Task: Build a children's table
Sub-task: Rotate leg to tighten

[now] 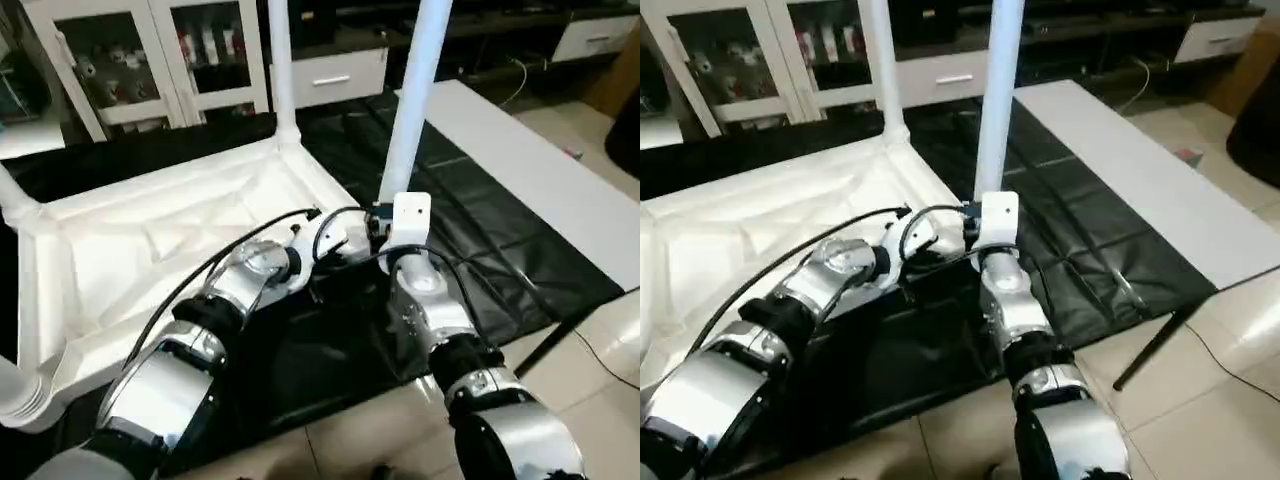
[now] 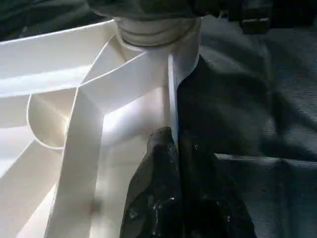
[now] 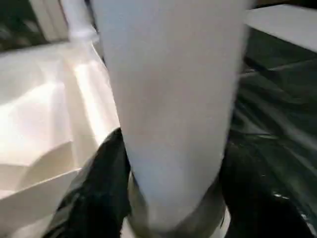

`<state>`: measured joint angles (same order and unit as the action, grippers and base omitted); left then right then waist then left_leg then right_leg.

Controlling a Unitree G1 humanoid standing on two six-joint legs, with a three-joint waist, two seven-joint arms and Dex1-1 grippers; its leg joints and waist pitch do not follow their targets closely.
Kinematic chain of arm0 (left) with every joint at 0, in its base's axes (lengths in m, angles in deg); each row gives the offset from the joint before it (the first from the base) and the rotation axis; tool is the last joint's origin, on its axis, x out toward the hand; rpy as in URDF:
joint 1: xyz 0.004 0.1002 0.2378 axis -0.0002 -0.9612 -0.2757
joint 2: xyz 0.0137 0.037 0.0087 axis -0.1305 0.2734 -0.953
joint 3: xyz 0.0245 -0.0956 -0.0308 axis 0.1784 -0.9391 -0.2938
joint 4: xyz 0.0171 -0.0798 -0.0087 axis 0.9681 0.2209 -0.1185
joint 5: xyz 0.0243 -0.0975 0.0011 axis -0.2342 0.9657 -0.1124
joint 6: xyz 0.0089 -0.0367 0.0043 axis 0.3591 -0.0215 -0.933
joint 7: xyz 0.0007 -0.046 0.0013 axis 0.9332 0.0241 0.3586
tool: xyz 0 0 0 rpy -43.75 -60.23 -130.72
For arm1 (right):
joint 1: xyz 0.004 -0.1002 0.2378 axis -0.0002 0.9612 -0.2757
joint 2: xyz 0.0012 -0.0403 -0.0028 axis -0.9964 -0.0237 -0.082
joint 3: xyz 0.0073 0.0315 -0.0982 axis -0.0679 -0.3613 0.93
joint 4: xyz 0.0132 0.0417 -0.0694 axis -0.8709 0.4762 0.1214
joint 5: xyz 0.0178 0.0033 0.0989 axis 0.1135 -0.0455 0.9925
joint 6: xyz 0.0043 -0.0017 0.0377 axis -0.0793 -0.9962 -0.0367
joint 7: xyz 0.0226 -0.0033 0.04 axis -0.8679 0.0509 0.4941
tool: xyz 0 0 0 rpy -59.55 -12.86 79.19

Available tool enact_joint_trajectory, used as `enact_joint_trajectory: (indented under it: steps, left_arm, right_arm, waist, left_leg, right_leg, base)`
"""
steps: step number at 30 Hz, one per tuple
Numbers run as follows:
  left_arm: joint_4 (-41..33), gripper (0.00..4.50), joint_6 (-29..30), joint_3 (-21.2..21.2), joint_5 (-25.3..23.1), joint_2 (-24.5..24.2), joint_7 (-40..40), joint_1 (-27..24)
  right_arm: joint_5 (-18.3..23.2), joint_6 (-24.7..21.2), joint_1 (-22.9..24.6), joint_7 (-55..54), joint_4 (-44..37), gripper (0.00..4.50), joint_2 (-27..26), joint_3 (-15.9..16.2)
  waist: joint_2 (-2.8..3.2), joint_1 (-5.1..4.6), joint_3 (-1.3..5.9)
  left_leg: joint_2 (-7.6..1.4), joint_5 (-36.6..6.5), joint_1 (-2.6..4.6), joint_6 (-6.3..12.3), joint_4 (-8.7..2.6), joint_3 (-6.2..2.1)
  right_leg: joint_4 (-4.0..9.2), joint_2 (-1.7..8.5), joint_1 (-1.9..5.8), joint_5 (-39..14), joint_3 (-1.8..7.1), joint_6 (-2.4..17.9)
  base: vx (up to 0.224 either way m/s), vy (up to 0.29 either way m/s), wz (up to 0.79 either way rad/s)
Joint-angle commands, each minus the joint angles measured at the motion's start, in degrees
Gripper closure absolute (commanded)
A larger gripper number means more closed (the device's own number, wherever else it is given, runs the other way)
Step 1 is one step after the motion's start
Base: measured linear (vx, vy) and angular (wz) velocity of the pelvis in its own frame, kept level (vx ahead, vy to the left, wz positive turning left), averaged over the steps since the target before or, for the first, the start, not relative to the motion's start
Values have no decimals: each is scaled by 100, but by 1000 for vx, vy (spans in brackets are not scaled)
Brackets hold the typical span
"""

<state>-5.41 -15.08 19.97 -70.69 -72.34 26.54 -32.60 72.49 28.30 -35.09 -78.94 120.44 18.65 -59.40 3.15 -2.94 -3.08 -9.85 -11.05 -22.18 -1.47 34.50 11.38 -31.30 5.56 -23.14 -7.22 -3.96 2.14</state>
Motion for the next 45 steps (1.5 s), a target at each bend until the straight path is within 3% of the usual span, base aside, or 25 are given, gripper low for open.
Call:
enact_joint_trajectory:
  steps: [1, 2, 3, 4, 5, 6, 7, 8, 10, 13, 16, 17, 18, 20, 22, 23, 29, 33, 34, 37, 38, 40, 43, 44, 45]
  left_arm:
    - [-5, 450, -169, -33, -141, -326, -120, -81]
    - [-89, 450, -178, 9, -138, -401, -307, -161]
    - [-159, 450, -185, 47, -142, -436, -433, -205]
    - [-250, 450, -171, 81, -142, -472, -578, -258]
    - [-316, 450, -177, 104, -134, -496, -694, -296]
    - [-361, 450, -181, 120, -128, -512, -773, -322]
    - [-593, 450, -199, 208, -70, -606, -1258, -468]
    - [-657, 450, -191, 235, -52, -635, -1408, -509]
    - [-1033, 450, -169, 392, 86, -804, -2141, -750]
    - [-1397, 450, -90, 540, 219, -967, -2762, -957]
    - [-1720, 450, 9, 652, 313, -1117, -3290, -1111]
    - [-1782, 450, 43, 647, 327, -1130, -3370, -1141]
    - [-1837, 450, 90, 641, 348, -1128, -3424, -1163]
    - [-1886, 450, 168, 652, 361, -1112, -3467, -1172]
    - [-2174, 450, 404, 723, 375, -1109, -3594, -1250]
    - [-2203, 450, 419, 722, 373, -1096, -3576, -1252]
    - [-2312, 450, 516, 696, 375, -1085, -3528, -1266]
    - [-2324, 450, 547, 657, 324, -1107, -3506, -1263]
    - [-2316, 450, 547, 658, 310, -1128, -3497, -1265]
    - [-2349, 450, 583, 676, 296, -1157, -3498, -1283]
    - [-2367, 450, 599, 679, 296, -1159, -3501, -1287]
    - [-2395, 450, 622, 662, 306, -1154, -3481, -1291]
    - [-2418, 450, 623, 619, 312, -1139, -3406, -1303]
    - [-2359, 450, 563, 584, 297, -1112, -3298, -1283]
    - [-2304, 450, 516, 554, 289, -1088, -3215, -1262]
  right_arm:
    - [138, -54, 222, 497, -351, 163, 147, 79]
    - [170, -180, 414, 841, -706, 149, 310, 169]
    - [209, -339, 547, 1106, -960, 149, 437, 237]
    - [265, -519, 707, 1428, -1252, 136, 597, 305]
    - [338, -649, 812, 1680, -1444, 128, 705, 351]
    - [387, -737, 884, 1851, -1575, 128, 778, 383]
    - [552, -1128, 1179, 2585, -2086, 106, 1136, 532]
    - [578, -1216, 1250, 2787, -2203, 106, 1237, 568]
    - [600, -1285, 1506, 3602, -2598, 98, 1720, 828]
    - [685, -1315, 1730, 4446, -2977, 98, 2205, 1060]
    - [873, -1461, 1918, 5421, -3399, 98, 2737, 1271]
    - [907, -1544, 1942, 5628, -3502, 98, 2856, 1310]
    - [943, -1616, 1954, 5803, -3584, 98, 2948, 1345]
    - [974, -1659, 1950, 5968, -3627, 98, 3021, 1375]
    - [1077, -1856, 1966, 6461, -3813, 98, 3218, 1473]
    - [1066, -1857, 1959, 6543, -3818, 98, 3250, 1508]
    - [942, -1774, 1827, 6618, -3543, 124, 3161, 1589]
    - [858, -1730, 1656, 6504, -3245, 151, 2968, 1512]
    - [841, -1705, 1596, 6482, -3124, 172, 2912, 1492]
    - [809, -1653, 1523, 6469, -2964, 190, 2841, 1469]
    - [813, -1649, 1521, 6488, -2961, 201, 2837, 1470]
    - [798, -1629, 1525, 6516, -2969, 213, 2821, 1494]
    - [686, -1540, 1550, 6509, -2972, 213, 2836, 1539]
    - [583, -1487, 1582, 6389, -2997, 213, 2865, 1549]
    - [560, -1479, 1629, 6361, -3056, 213, 2903, 1530]
  waist:
    - [40, 21, 459]
    - [82, 51, 467]
    - [56, 63, 475]
    - [38, 76, 520]
    - [36, 131, 527]
    - [36, 131, 527]
    - [7, 217, 504]
    - [3, 269, 507]
    - [47, 330, 476]
    - [38, 388, 425]
    - [18, 450, 362]
    - [54, 498, 336]
    - [36, 480, 322]
    - [38, 465, 311]
    - [24, 474, 321]
    - [-16, 484, 318]
    - [-27, 470, 338]
    - [-13, 474, 359]
    - [57, 482, 361]
    - [50, 474, 369]
    - [44, 478, 371]
    - [-47, 480, 366]
    - [-27, 492, 349]
    - [-83, 479, 345]
    - [-83, 479, 345]
  left_leg:
    - [-268, -1415, 71, 512, -476, -174]
    - [-273, -1283, 109, 576, -458, -167]
    - [-279, -1218, 121, 616, -444, -156]
    - [-286, -849, 108, 740, -409, -161]
    - [-295, -510, 126, 891, -381, -151]
    - [-295, -510, 126, 891, -381, -151]
    - [-281, -320, 108, 1093, -345, -133]
    - [-293, -300, 101, 1151, -340, -134]
    - [-320, -461, 108, 1052, -363, -133]
    - [-352, -1104, 147, 676, -419, -100]
    - [-366, -1772, 206, 332, -476, -98]
    - [-373, -2044, 262, 211, -492, -95]
    - [-360, -2301, 302, 94, -498, -94]
    - [-352, -2478, 288, -10, -526, -132]
    - [-360, -2429, 276, -14, -535, -152]
    - [-354, -2372, 262, 15, -531, -157]
    - [-331, -2128, 224, 73, -519, -160]
    - [-340, -2018, 234, 73, -515, -149]
    - [-342, -2037, 246, 41, -516, -146]
    - [-341, -2042, 225, 19, -527, -146]
    - [-339, -2032, 224, 26, -525, -142]
    - [-339, -1968, 199, 81, -523, -136]
    - [-337, -1992, 210, 85, -518, -144]
    - [-338, -2001, 210, 81, -516, -141]
    - [-338, -2001, 210, 81, -516, -141]
  right_leg:
    - [220, 329, 316, -1046, 139, 1287]
    - [203, 315, 299, -851, 135, 1321]
    - [189, 307, 291, -707, 140, 1361]
    - [99, 314, 337, -254, 145, 1480]
    - [55, 311, 327, 119, 151, 1580]
    - [55, 311, 327, 119, 151, 1580]
    - [36, 316, 338, 273, 165, 1618]
    - [18, 338, 359, 207, 173, 1619]
    - [54, 326, 339, -205, 161, 1577]
    - [128, 293, 287, -995, 176, 1477]
    - [230, 291, 251, -1973, 208, 1249]
    - [269, 279, 193, -2327, 223, 1139]
    - [296, 264, 167, -2532, 227, 1090]
    - [320, 289, 176, -2827, 228, 958]
    - [318, 303, 189, -2832, 243, 914]
    - [320, 309, 187, -2901, 245, 892]
    - [333, 317, 181, -2875, 244, 855]
    - [311, 305, 171, -2622, 247, 931]
    - [288, 297, 170, -2434, 248, 1011]
    - [267, 290, 198, -2228, 241, 1072]
    - [259, 285, 205, -2149, 242, 1094]
    - [258, 301, 222, -2225, 246, 1083]
    - [279, 323, 200, -2553, 250, 1005]
    - [299, 320, 189, -2685, 254, 946]
    - [299, 320, 189, -2685, 254, 946]
  base:
    - [55, -13, -4]
    - [68, -20, 0]
    - [68, -20, 0]
    - [78, -22, 3]
    - [60, -20, 0]
    - [60, -20, 0]
    - [0, 0, 0]
    - [0, 0, 0]
    - [0, 0, 0]
    - [0, 0, 0]
    - [0, 0, 0]
    - [0, 0, 0]
    - [0, 0, 0]
    - [0, 0, 0]
    - [0, 0, 0]
    - [0, 0, 0]
    - [0, 0, 0]
    - [0, 0, 0]
    - [0, 0, 0]
    - [0, 0, 0]
    - [0, 0, 0]
    - [0, 0, 0]
    - [0, 0, 0]
    - [0, 0, 0]
    - [0, 0, 0]
